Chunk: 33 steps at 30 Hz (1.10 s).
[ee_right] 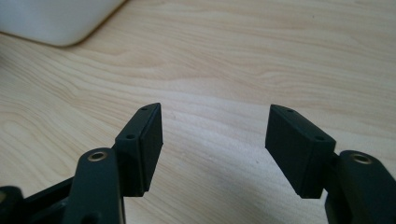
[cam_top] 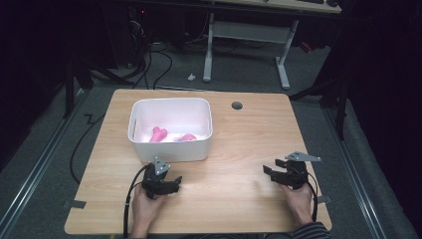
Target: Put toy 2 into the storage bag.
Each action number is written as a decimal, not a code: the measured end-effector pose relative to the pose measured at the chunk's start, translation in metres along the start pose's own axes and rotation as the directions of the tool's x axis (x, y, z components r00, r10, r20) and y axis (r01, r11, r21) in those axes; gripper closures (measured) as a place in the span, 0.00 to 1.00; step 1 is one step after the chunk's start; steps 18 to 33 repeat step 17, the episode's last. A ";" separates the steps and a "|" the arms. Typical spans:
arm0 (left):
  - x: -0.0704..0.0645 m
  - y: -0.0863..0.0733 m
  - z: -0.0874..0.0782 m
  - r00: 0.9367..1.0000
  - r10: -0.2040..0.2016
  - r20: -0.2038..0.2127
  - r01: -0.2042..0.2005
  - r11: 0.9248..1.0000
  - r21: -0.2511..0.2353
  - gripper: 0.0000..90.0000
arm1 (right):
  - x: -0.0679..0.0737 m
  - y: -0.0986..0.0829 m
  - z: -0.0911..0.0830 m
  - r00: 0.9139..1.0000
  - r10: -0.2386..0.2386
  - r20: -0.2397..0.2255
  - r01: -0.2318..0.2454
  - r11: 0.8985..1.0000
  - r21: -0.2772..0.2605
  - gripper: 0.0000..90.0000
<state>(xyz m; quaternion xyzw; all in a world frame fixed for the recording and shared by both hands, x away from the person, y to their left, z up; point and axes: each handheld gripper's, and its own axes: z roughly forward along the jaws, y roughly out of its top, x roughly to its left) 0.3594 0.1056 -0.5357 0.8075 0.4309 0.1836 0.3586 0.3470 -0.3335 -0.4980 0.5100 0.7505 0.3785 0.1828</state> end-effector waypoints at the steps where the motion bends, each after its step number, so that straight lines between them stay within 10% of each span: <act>1: 0.000 0.000 0.000 1.000 0.000 0.000 0.000 1.000 0.000 0.24 | 0.000 -0.002 0.002 1.000 -0.006 0.011 0.006 1.000 0.001 0.41; 12: 0.000 0.000 0.000 1.000 0.000 0.002 0.000 1.000 0.001 0.24 | 0.007 -0.022 0.025 0.992 -0.065 0.111 0.059 0.997 0.055 0.36; 33: 0.000 0.000 0.000 1.000 0.000 0.002 0.000 1.000 0.001 0.24 | 0.008 -0.022 0.026 0.991 -0.076 0.108 0.071 0.996 0.057 0.35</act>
